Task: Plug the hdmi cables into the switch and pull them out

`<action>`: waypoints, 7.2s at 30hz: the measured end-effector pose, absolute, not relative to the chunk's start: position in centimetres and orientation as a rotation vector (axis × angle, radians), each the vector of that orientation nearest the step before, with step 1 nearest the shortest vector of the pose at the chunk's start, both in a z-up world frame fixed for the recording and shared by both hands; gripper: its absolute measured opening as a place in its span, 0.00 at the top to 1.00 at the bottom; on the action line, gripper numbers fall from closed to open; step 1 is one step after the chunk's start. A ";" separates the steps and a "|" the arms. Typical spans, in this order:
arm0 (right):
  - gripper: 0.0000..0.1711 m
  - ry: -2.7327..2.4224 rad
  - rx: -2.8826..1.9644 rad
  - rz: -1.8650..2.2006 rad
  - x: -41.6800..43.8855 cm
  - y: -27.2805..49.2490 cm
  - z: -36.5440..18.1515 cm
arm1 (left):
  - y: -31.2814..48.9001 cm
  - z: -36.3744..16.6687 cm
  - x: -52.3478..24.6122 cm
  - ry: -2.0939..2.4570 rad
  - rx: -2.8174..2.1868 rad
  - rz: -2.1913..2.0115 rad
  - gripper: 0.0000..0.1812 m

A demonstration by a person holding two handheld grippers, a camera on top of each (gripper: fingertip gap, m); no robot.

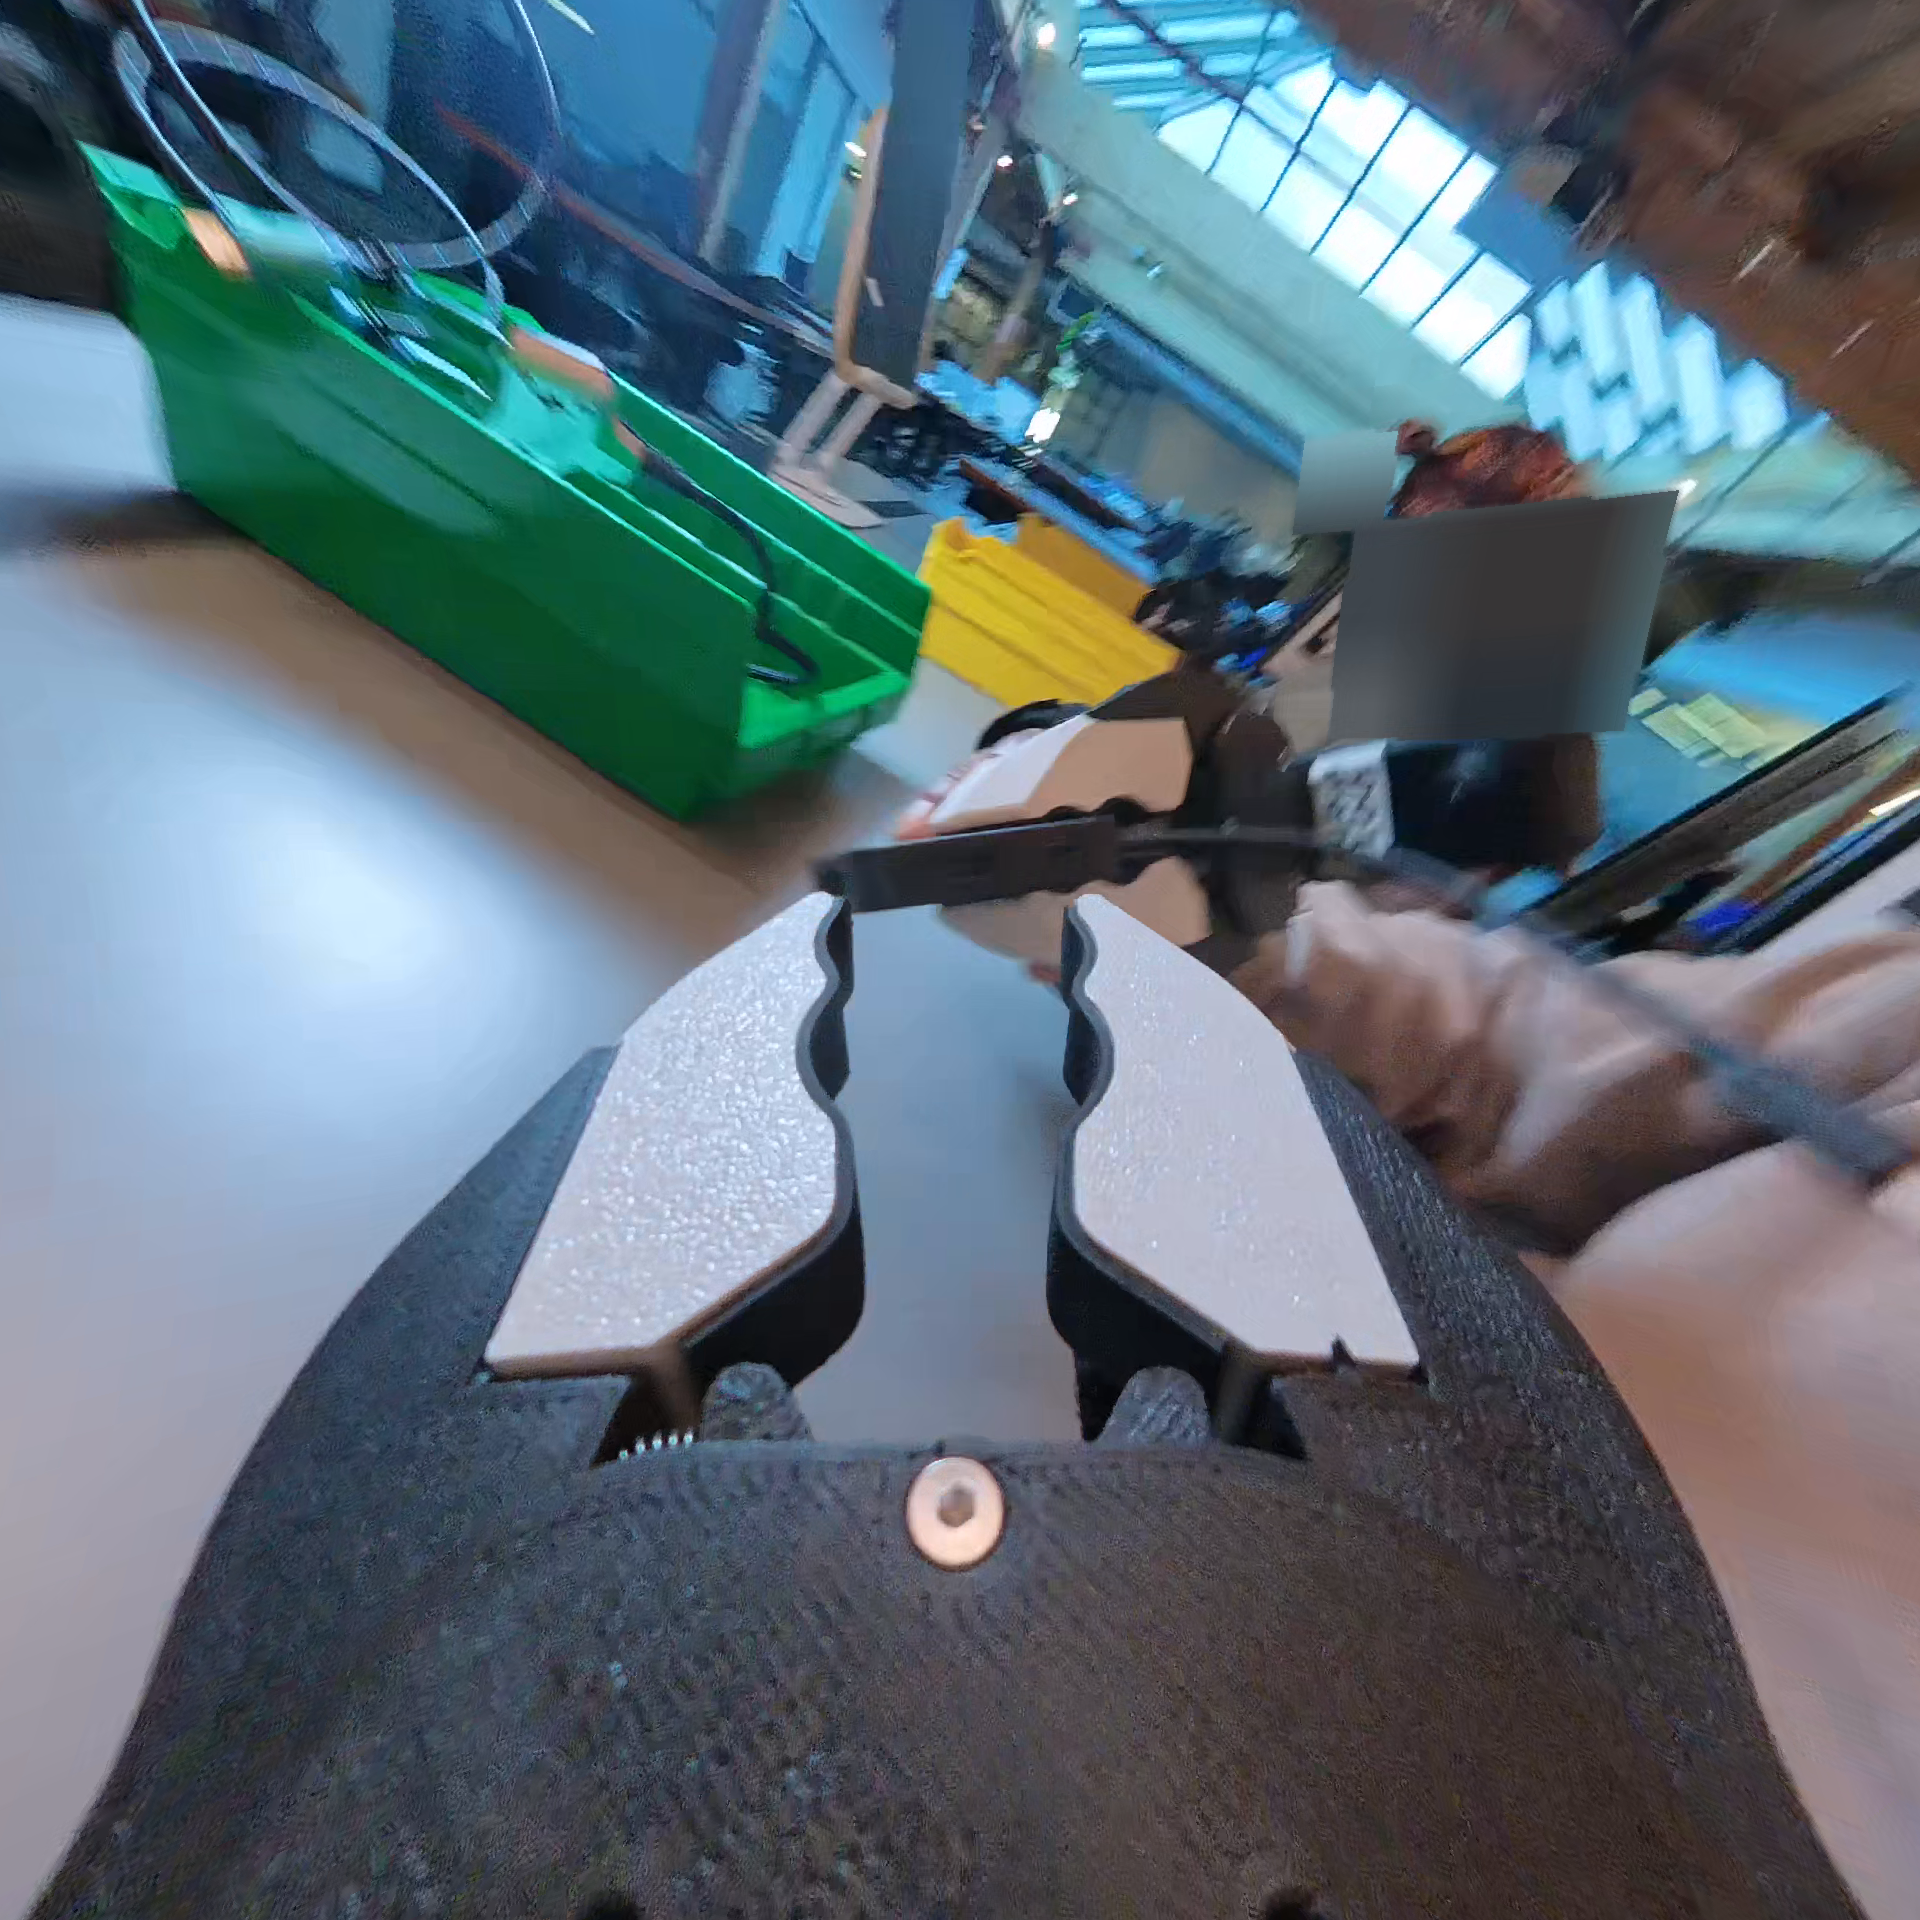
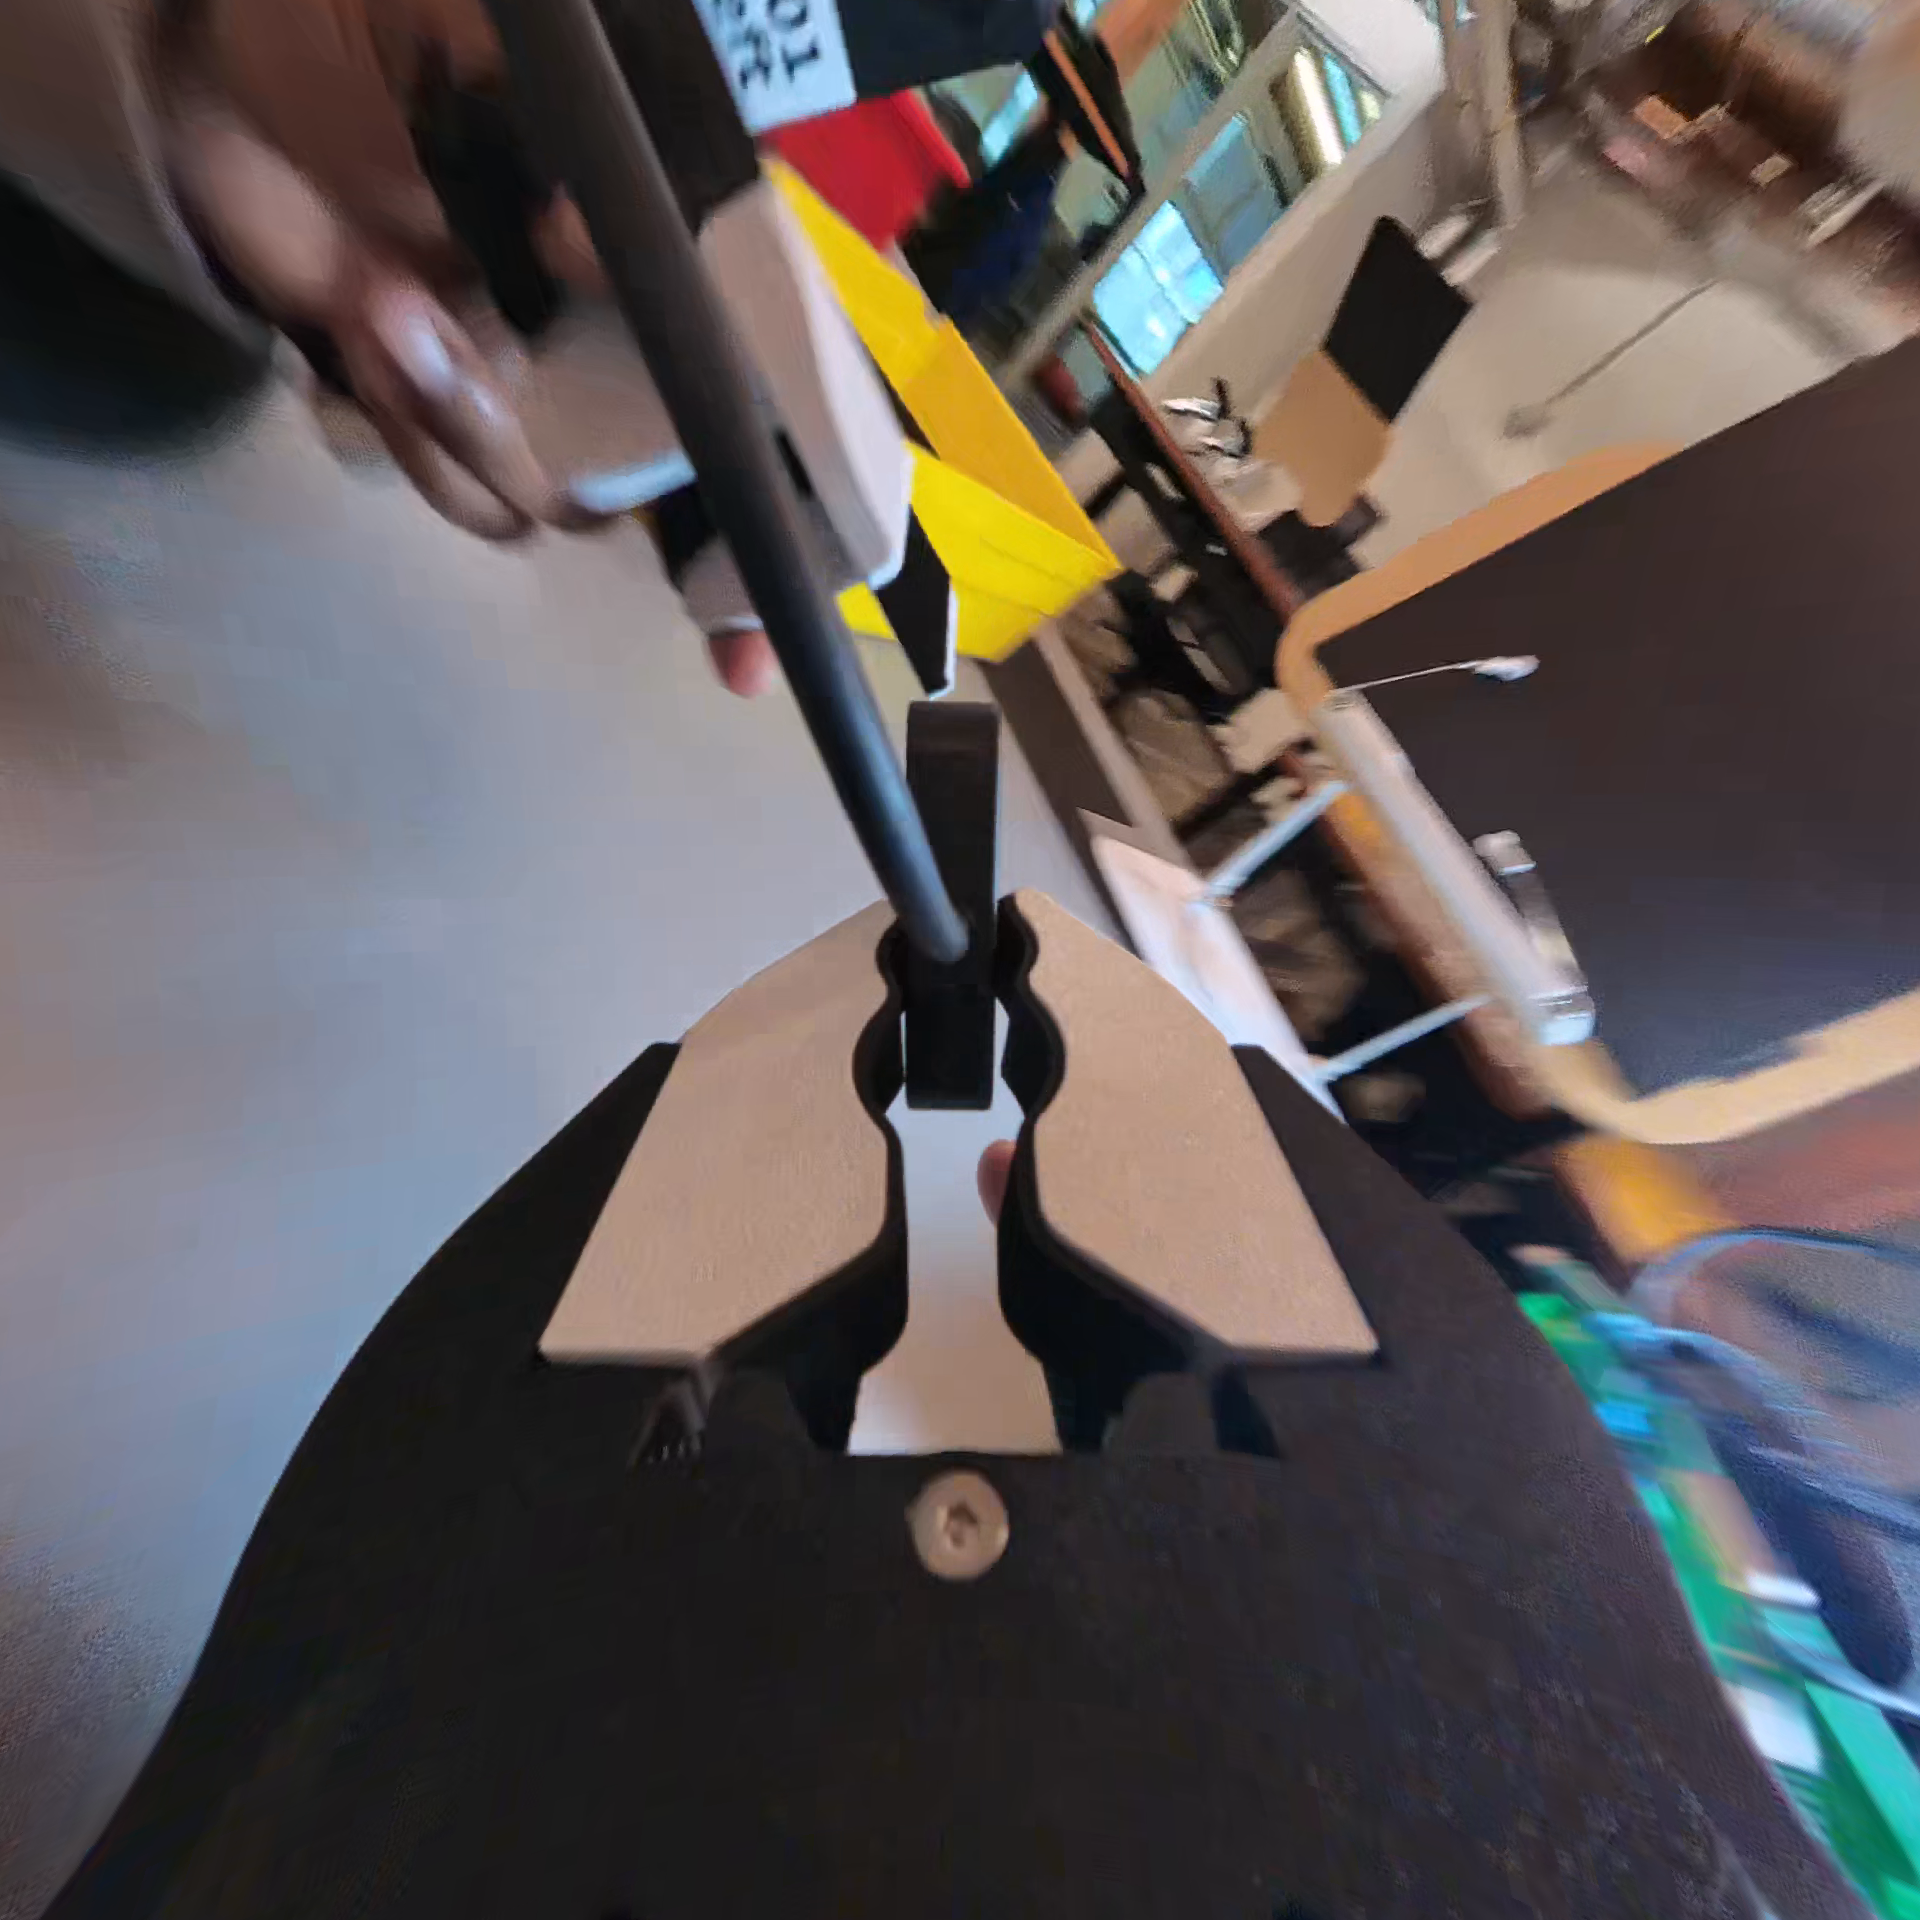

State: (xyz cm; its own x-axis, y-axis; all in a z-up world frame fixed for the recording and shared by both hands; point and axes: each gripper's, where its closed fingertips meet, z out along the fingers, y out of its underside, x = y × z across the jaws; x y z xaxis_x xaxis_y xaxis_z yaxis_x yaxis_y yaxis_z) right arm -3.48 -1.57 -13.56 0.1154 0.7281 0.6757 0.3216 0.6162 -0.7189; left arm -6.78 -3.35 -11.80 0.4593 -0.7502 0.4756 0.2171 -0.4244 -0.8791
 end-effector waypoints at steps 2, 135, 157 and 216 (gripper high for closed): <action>0.92 -1.467 -1.030 0.676 -3.1 -2.7 -13.4 | -2.9 -12.5 -7.8 0.615 -1.665 -0.891 0.78; 0.92 -1.433 -1.053 0.587 -1.5 -2.0 -12.2 | -8.8 -21.9 -3.8 1.386 -2.041 -0.751 0.90; 0.92 -1.396 -1.103 0.609 -1.4 -0.9 -12.6 | -8.7 -18.5 -9.0 1.135 -2.055 -0.664 0.84; 0.92 -1.737 -0.890 -0.524 -3.2 2.9 -20.6 | -1.4 -21.5 -7.5 0.948 -2.272 -0.404 0.93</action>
State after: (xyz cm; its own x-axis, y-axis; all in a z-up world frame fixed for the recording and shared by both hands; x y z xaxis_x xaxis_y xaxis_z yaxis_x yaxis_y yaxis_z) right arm -3.23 2.95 -20.56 -0.1569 0.3096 0.9378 0.7766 0.6253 -0.0764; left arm -7.52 -1.42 -21.47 0.6934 -0.7196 0.0363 -0.5246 -0.5388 -0.6592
